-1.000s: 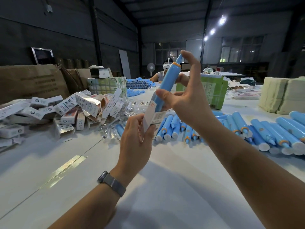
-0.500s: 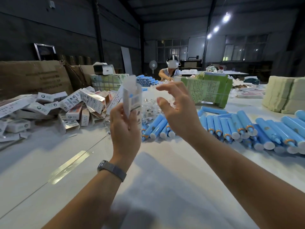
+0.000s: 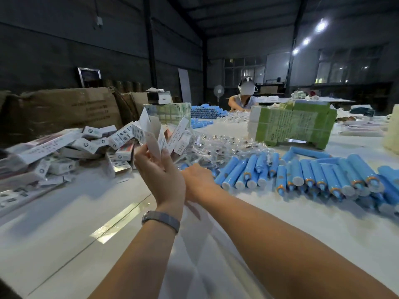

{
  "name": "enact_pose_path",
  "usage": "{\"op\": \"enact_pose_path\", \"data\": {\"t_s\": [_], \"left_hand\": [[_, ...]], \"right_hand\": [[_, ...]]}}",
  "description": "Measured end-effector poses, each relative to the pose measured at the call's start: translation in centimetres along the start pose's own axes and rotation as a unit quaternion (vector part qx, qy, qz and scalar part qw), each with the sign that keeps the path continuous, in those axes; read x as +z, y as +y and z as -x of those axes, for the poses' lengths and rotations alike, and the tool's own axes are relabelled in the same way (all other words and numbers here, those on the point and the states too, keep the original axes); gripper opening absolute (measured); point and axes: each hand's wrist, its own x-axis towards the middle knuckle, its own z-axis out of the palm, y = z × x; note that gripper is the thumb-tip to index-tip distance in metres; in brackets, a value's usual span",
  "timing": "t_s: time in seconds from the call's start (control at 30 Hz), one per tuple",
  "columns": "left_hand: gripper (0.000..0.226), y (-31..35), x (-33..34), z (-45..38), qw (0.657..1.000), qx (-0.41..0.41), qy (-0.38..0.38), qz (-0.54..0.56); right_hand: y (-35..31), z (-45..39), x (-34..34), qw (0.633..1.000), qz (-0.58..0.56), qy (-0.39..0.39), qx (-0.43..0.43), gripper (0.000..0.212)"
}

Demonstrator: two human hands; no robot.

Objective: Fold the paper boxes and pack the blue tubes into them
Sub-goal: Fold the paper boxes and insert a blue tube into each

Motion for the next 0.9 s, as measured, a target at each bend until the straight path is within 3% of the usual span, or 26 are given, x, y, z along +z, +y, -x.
{"op": "enact_pose_path", "data": {"t_s": [0.07,0.2,0.33,0.43,0.57,0.63,0.73,0.9], "left_hand": [[0.031,0.0,0.0,0.0,1.000,-0.007,-0.003,0.002],[0.031,0.4,0.0,0.2,1.000,-0.008,-0.017,0.018],[0.028,0.8,0.2,0.9,0.998,-0.004,-0.058,0.028],[0.026,1.0,0.5,1.9,0.994,0.022,-0.101,0.017],[0.019,1.3,0.8,3.4,0.985,0.090,-0.149,-0.008],[0.018,1.2,1.0,4.1,0.978,0.125,-0.167,-0.016],[0.020,1.5,1.2,4.9,0.971,0.139,-0.195,-0.020],[0.019,2.2,1.4,6.2,0.950,0.204,-0.236,-0.027]], "right_hand": [[-0.1,-0.4,0.5,1.000,-0.005,0.020,0.008,0.005],[0.9,-0.7,0.7,0.982,-0.140,0.088,0.087,0.021],[3.8,0.9,-2.7,0.904,-0.327,0.233,0.143,0.020],[6.5,3.9,-6.8,0.846,-0.416,0.311,0.125,0.015],[8.9,9.1,-11.4,0.740,-0.521,0.411,0.116,0.014],[9.2,11.5,-12.8,0.715,-0.540,0.434,0.089,0.015],[9.1,13.7,-13.5,0.756,-0.486,0.437,0.028,0.023],[10.3,14.4,-13.8,0.816,-0.401,0.415,0.017,0.028]]}}
